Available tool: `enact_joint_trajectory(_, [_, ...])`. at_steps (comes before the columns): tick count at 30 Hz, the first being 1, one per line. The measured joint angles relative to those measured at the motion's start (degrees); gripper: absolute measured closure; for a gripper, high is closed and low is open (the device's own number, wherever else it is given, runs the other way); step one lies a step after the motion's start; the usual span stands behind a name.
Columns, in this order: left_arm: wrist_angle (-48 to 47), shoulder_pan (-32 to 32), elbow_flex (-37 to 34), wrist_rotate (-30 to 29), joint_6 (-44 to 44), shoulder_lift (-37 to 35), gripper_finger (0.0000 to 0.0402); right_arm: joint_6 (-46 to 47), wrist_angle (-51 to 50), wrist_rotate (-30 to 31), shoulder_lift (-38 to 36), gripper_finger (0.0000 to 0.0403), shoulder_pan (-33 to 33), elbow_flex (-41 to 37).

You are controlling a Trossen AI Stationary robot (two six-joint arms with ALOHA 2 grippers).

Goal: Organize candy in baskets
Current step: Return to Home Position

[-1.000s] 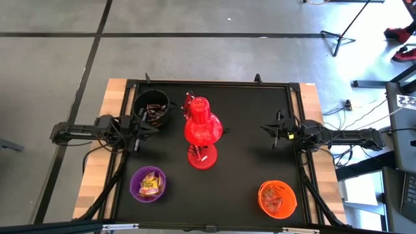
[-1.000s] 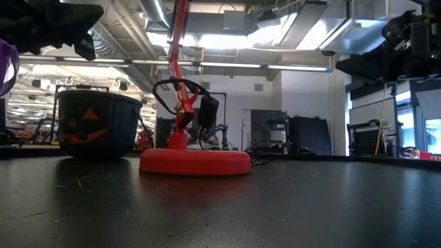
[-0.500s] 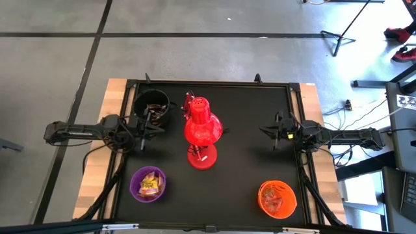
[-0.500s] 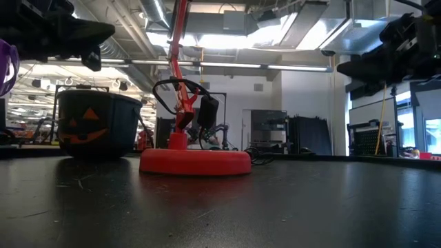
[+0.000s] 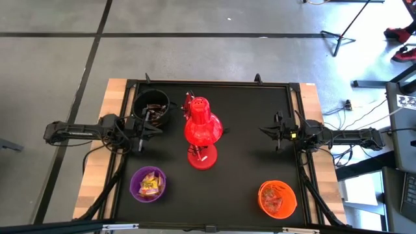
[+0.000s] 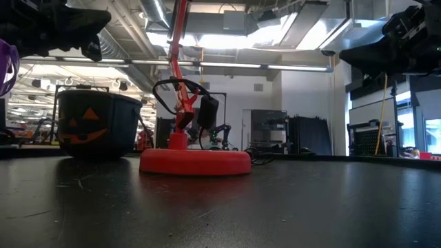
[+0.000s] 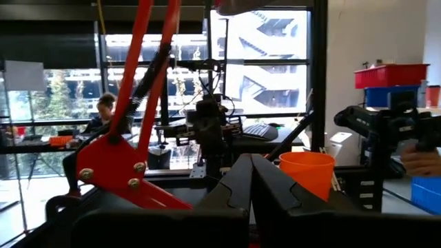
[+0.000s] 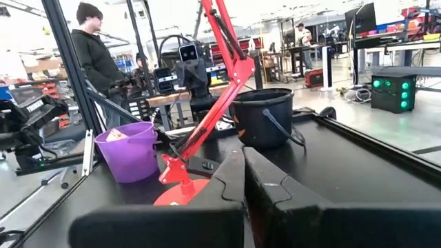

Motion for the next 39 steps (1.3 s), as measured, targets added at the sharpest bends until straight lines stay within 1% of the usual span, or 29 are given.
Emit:
enact_joint_trajectory(3, [-0.38,0.01,0.0,-1.58,0.02,0.0,0.0402,0.97,0.0,-0.41,0.0,0.0403,0.0,0.0])
enact_joint_trajectory(9, [-0.37,-0.01,0.0,-2.31,-2.1,0.0,0.0402,4.62,-1.97,-0.41,0.0,0.0399,0.0,0.0])
enact_joint_trajectory(25, [-0.37,-0.01,0.0,-2.38,-1.46,0.0,0.0401,4.49,-12.09,-0.38,0.02,0.0398,0.0,0.0])
enact_joint_trajectory(32, [-0.37,-0.01,0.0,-2.39,-1.46,0.0,0.0401,4.49,-14.87,-0.38,0.02,0.0398,0.0,0.0])
enact_joint_trajectory(39, [-0.37,-0.01,0.0,-2.4,-1.44,0.0,0.0401,4.47,-15.06,-0.38,0.02,0.0398,0.0,0.0])
